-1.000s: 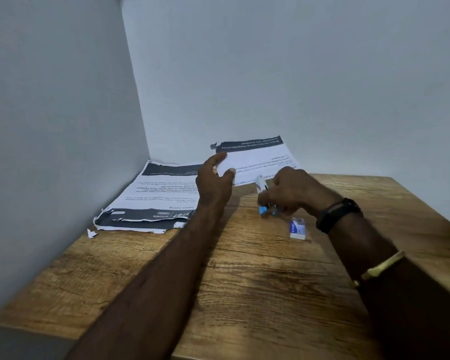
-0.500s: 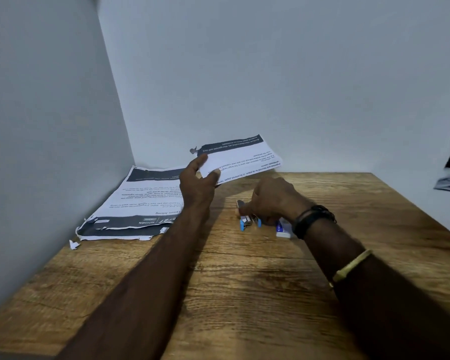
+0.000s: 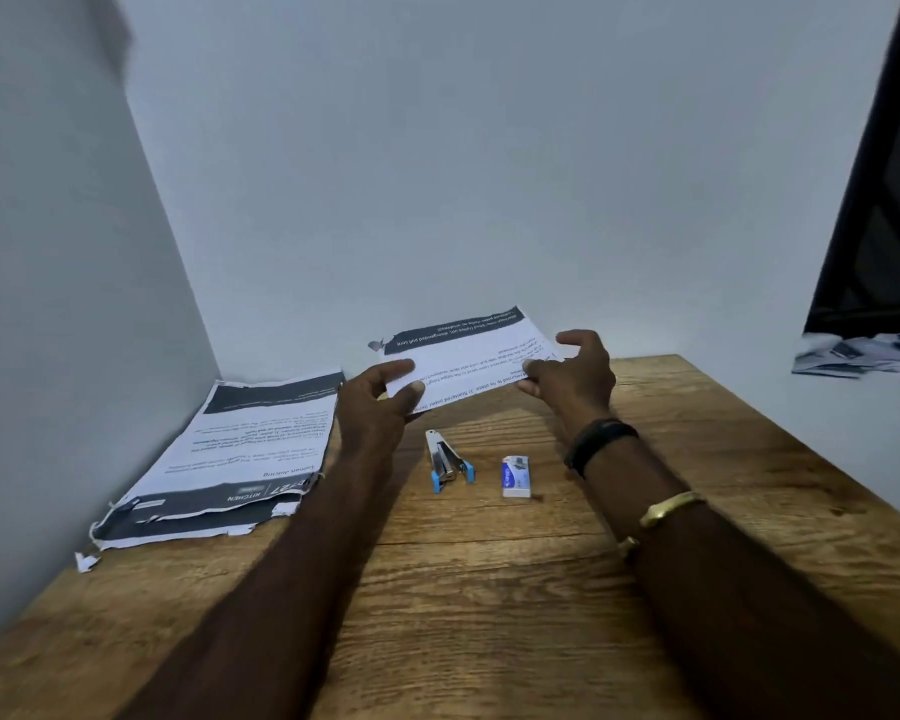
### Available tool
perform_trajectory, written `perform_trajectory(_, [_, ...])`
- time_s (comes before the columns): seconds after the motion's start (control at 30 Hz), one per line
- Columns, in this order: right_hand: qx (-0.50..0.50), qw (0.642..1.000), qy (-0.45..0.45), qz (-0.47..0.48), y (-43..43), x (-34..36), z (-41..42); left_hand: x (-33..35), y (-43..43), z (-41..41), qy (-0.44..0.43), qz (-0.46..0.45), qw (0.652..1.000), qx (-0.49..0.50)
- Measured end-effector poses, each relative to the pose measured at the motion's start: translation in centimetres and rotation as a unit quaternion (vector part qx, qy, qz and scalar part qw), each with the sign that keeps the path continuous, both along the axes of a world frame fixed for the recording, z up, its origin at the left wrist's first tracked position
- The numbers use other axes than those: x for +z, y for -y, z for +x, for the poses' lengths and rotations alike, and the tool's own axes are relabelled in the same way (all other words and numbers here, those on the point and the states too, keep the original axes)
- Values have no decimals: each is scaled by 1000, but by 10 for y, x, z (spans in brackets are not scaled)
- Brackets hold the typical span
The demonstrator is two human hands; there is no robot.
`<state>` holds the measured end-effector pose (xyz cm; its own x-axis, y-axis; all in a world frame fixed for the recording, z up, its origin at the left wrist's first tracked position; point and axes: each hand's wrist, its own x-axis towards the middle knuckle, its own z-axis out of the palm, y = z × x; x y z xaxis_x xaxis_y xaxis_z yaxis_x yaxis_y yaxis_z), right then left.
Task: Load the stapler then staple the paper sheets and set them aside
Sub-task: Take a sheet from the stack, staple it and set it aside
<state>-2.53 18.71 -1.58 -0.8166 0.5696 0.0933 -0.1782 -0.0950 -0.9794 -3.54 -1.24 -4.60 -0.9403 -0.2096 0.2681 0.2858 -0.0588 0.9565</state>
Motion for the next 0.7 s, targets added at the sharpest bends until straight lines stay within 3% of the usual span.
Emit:
perform_trajectory(0.17, [-74,992,-4,101,-28,-3,-1,4,-35,-5,48,-1,999,-15])
perform_trajectory(0.37, [-139,966,21,217,-73,-12,-10,9,-77,-22,57,-142,988,-37])
perform_trajectory(0.7, [-163,944,115,263,-119,-32,-37,6,-133,-56,34,-289,956,-21])
